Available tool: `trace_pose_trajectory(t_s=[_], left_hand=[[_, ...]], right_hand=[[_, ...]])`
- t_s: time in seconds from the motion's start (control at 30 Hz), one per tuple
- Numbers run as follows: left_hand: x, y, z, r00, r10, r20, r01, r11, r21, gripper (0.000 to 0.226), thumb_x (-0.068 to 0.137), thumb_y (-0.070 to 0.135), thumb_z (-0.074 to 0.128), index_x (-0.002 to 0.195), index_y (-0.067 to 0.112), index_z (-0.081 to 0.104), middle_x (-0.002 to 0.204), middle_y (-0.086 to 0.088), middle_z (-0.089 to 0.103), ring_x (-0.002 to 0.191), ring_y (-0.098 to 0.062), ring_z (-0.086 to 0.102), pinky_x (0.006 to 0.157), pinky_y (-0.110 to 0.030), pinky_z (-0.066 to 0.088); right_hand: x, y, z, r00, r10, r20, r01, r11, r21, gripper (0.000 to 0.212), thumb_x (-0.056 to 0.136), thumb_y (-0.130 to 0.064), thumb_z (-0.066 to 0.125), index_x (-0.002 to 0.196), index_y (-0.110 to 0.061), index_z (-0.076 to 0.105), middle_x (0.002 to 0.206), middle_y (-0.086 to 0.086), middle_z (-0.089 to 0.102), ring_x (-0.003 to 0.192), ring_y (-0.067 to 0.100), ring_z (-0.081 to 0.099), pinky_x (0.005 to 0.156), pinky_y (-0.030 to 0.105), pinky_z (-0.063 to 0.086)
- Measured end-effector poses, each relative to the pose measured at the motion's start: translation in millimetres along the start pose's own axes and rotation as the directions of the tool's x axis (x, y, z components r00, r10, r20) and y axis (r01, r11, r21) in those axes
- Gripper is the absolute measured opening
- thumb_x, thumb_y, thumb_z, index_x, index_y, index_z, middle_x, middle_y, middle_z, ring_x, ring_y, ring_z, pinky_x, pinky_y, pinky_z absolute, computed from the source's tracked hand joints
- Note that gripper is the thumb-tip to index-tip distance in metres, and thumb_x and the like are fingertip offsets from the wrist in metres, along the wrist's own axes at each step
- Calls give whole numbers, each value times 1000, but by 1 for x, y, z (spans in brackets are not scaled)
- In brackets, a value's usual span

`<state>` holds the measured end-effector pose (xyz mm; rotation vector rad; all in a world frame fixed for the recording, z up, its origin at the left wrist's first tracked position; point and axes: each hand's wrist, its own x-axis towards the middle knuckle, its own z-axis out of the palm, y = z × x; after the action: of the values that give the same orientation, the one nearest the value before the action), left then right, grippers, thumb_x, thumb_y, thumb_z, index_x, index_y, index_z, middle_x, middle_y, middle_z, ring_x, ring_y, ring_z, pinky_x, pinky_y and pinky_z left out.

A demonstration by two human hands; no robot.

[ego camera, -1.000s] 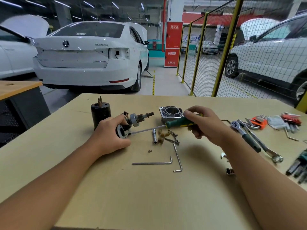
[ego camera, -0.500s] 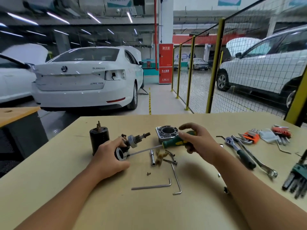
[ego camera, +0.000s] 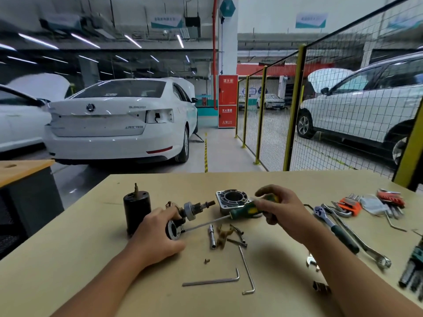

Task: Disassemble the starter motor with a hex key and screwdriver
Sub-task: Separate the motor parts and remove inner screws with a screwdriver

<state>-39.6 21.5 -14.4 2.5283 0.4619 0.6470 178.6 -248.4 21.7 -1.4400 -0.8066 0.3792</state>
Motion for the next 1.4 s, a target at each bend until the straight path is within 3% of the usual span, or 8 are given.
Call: trace_pose_trajectory(t_s=[0.1,0.27,0.43,0.7,0.9,1.1,1.27,1.4], left_hand=[[-3,1,0,1000,23,19,-24,999,34,40,55,51,66,92,47,52,97,14,53,88,0,53,69,-19,44],[-5,0,-4,1000,-1,-4,1,1000,-21,40,52,51,67,90,47,53,98,11,58,89,-6,56,76,-30,53],[-6,-1,-2,999,-26,-38,24,997,-68,41,50,52,68,89,44,57,97,12,60,86,-5,58,71,-25,50],[-7,-1,-4,998,-59,-36,55,993,-107,43,51,49,70,93,46,59,99,13,63,87,-6,62,73,-30,56],[-8,0,-6,997,-70,-36,66,992,-108,43,51,49,69,92,43,60,99,12,63,87,-8,62,75,-32,57],[-11,4,-8,995,-90,-36,86,989,-119,41,52,45,71,91,42,60,100,8,66,88,-13,63,77,-34,58],[-12,5,-8,995,-97,-31,93,988,-120,41,52,45,70,91,44,58,98,8,65,86,-13,63,75,-33,56],[-11,6,-9,995,-99,-32,94,988,-119,42,51,47,70,91,44,58,98,9,65,86,-12,62,75,-33,55]], right_hand=[[0,0,-3,998,1,57,-2,1000,16,51,60,-25,91,108,-23,73,108,17,68,86,34,66,74,39,56],[-2,0,5,998,32,55,-24,989,-148,35,80,-54,75,100,-25,71,76,18,70,50,27,49,45,32,42],[-6,-3,4,995,-27,92,30,999,-30,44,63,-14,88,105,-22,75,95,7,70,71,23,63,63,34,52],[0,6,4,995,86,48,-79,989,-126,32,83,-58,74,102,-32,70,69,14,66,46,22,42,42,27,33],[-1,7,4,997,23,73,-29,996,87,51,64,-11,89,111,-21,72,99,16,60,74,23,63,63,32,51],[-3,0,12,998,65,-8,-65,997,-51,24,94,-43,66,107,-23,68,72,20,66,53,29,44,45,33,37],[-7,-2,4,996,35,81,-41,997,67,48,71,-2,85,112,-20,70,104,19,65,81,29,62,69,37,51],[-8,-3,11,997,40,64,-41,999,6,33,83,-16,82,113,-20,68,92,19,67,67,28,55,60,37,46]])
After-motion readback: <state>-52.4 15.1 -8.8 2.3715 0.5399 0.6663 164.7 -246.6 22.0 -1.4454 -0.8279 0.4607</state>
